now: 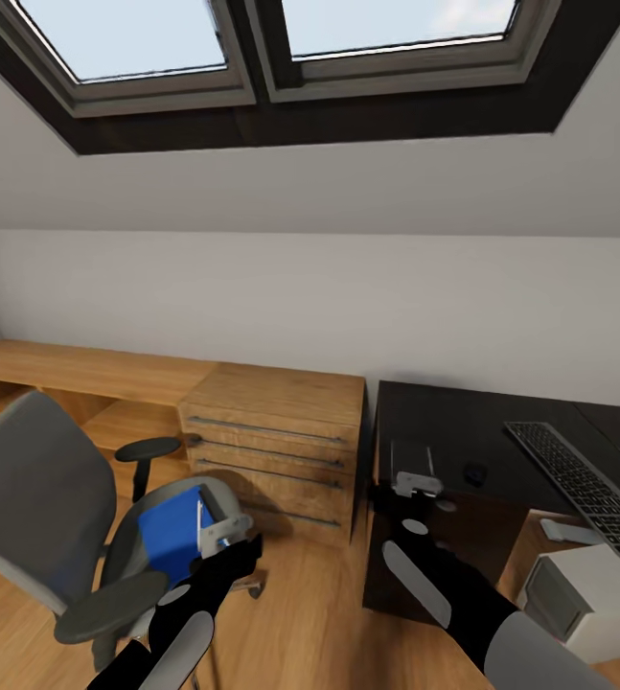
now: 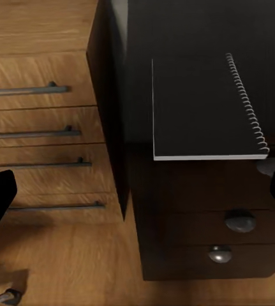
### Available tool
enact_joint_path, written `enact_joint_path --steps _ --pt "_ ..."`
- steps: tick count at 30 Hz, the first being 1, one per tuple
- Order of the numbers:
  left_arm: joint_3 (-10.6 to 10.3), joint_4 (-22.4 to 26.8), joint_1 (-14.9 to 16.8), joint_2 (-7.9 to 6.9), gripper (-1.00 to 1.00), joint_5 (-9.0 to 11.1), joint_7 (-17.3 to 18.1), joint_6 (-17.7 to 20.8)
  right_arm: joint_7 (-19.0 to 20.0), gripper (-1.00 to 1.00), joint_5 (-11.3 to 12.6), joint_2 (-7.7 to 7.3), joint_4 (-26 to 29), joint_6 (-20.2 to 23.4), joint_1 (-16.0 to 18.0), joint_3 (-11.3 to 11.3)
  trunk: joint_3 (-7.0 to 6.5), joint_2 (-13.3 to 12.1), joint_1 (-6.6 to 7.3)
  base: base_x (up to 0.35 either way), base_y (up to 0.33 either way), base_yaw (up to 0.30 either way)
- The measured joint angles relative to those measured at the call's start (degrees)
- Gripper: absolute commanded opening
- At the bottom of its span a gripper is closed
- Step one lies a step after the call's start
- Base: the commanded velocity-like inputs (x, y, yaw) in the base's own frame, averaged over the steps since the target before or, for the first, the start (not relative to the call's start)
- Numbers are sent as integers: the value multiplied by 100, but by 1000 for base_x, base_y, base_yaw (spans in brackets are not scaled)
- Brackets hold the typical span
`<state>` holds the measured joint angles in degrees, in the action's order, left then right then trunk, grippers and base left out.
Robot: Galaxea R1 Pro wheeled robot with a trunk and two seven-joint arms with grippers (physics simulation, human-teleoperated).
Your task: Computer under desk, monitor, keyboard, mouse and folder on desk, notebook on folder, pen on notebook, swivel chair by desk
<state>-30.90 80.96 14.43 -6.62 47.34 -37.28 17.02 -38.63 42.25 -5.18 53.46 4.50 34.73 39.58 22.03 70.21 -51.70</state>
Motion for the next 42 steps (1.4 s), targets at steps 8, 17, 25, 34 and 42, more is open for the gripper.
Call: enact_joint_path --steps 8,17,25,34,42 --pt "-8 6 1 6 100 0 1 0 2 100 78 -2 -2 7 -1 -1 -49 0 0 0 0 -172" --pt "-9 15 0 9 100 0 -6 0 10 100 443 -11 5 5 -2 -8 -107 0 0 0 0 -179" --pt "-2 12 -2 7 100 5 -7 0 11 100 472 -12 1 2 -2 -7 -159 0 0 0 0 -179" --pt "3 -41 -2 -12 100 24 -6 -6 13 100 474 -8 -3 2 -2 -1 -217 0 0 0 0 -179" --pt "7 -309 0 -11 100 30 -12 -15 23 100 474 8 -31 -7 -2 12 -268 0 0 0 0 -179"
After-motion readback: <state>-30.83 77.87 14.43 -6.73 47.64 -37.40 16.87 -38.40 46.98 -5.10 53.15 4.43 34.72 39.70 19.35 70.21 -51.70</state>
